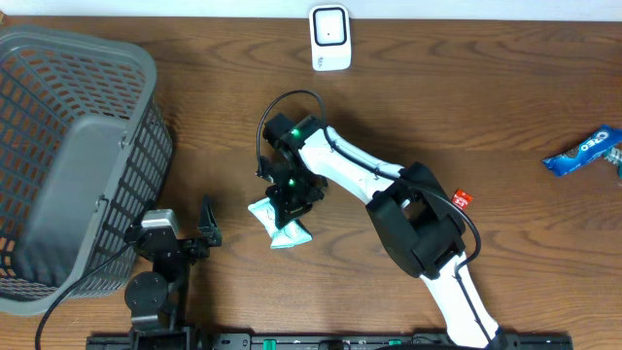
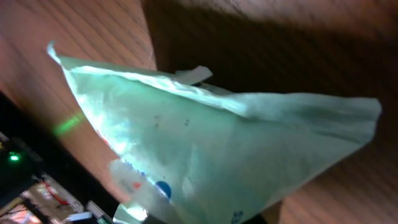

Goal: Scan the item barcode
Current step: 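Lift the wipes pack and reorient it in the right gripper, then raise the wipes pack to the scanner window and hold it, then carry the wipes pack right and drop it beside the Oreo pack, then swing the empty right gripper back toward the red Nescafe stick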

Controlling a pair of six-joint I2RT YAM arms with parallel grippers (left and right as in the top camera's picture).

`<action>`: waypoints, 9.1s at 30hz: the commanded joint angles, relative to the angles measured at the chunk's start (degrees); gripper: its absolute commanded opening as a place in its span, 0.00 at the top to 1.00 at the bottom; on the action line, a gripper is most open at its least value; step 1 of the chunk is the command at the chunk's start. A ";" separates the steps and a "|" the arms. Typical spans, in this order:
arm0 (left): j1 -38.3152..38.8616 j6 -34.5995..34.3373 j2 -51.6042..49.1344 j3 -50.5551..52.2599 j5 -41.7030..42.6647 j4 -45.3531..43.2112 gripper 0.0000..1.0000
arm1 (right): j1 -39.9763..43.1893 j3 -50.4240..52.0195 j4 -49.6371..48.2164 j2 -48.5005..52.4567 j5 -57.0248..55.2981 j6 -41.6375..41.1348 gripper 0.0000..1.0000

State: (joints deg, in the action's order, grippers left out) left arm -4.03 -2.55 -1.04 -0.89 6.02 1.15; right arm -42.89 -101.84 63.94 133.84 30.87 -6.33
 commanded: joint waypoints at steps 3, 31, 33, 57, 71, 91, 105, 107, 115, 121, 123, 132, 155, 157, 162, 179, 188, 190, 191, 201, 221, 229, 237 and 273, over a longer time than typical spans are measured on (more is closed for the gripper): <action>-0.28 1.03 -0.11 0.66 0.96 2.27 0.02 | -0.61 2.99 -0.63 5.99 -11.39 -1.95 0.99; -0.28 1.03 -0.11 0.66 0.96 2.27 0.02 | 7.65 -15.43 33.59 5.14 51.47 -24.98 0.99; -0.28 1.03 -0.11 0.66 0.96 2.29 0.02 | 7.67 -15.43 33.59 5.14 53.37 -25.92 0.99; -0.28 1.03 -0.11 0.66 0.96 2.29 0.02 | 11.52 -15.45 32.54 5.14 58.58 -66.25 0.99; -0.28 1.03 -0.11 0.66 0.96 2.29 0.02 | 17.00 -15.45 32.48 5.14 50.58 -74.69 0.98; -0.28 1.03 -0.11 0.66 0.96 2.27 0.02 | 24.70 -17.70 -5.81 5.11 10.69 -74.14 0.99; -0.28 1.03 -0.11 0.66 0.96 2.29 0.02 | 23.67 -33.11 -25.75 5.11 -22.64 -71.45 0.98; -0.28 1.03 -0.11 0.66 0.96 2.27 0.02 | 23.69 -33.09 -28.92 5.16 -26.14 -71.71 0.98; -0.28 1.03 -0.11 0.66 0.96 2.29 0.02 | 23.67 -33.09 -36.70 6.88 -35.50 -73.83 0.98; -0.28 1.03 -0.11 0.66 0.96 2.29 0.02 | 23.10 -33.09 -43.12 11.45 -35.30 -79.49 0.98; -0.28 1.03 -0.11 0.66 0.96 2.27 0.02 | 22.91 -33.09 -44.72 13.18 -34.99 -81.05 0.98; -0.28 1.03 -0.11 0.66 0.96 2.27 0.02 | 22.49 -33.09 -47.45 16.94 -33.62 -84.02 0.98; -0.28 1.03 -0.11 0.66 0.96 2.29 0.02 | 36.63 -46.34 10.05 -0.26 -40.24 -72.65 0.98; -0.28 1.03 -0.11 0.66 0.96 2.29 0.02 | 40.39 -46.34 16.02 -1.42 -43.12 -72.30 0.99; -0.28 1.03 -0.11 0.66 0.96 2.29 0.02 | 49.57 -45.11 19.58 -0.20 -44.87 -62.88 0.94; -0.28 1.03 -0.11 0.66 0.96 2.27 0.02 | 66.31 -30.49 9.31 5.51 -43.89 -41.99 0.85; -0.28 1.03 -0.11 0.66 0.96 2.29 0.02 | 73.53 -37.75 17.86 5.11 -30.69 -28.92 0.65; -0.28 1.03 -0.11 0.66 0.96 2.29 0.02 | 73.77 -42.47 22.10 4.83 -30.10 -28.26 0.62; -0.28 1.03 -0.11 0.66 0.96 2.29 0.02 | 73.75 -44.70 24.13 4.57 -30.34 -28.20 0.60; -0.28 1.03 -0.11 0.66 0.96 2.29 0.02 | 69.33 -57.79 33.38 -6.23 -21.00 -20.13 0.01; -0.28 1.03 -0.11 0.66 0.96 2.29 0.02 | 33.62 -55.47 33.38 -27.10 -24.52 -1.31 0.01; -0.28 1.03 -0.11 0.66 0.96 2.29 0.02 | 19.04 -40.94 33.40 -27.08 -45.99 -23.23 0.01; -0.28 1.03 -0.11 0.66 0.96 2.29 0.02 | 10.86 -26.71 33.38 -27.26 -49.42 -32.85 0.01; -0.28 1.03 -0.11 0.66 0.96 2.27 0.02 | 9.29 16.04 24.98 -31.32 -45.75 -64.28 0.01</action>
State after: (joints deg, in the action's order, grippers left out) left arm -4.03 -2.52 -1.15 -0.91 6.02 1.19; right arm -34.30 -86.04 87.50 106.24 -10.50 -72.88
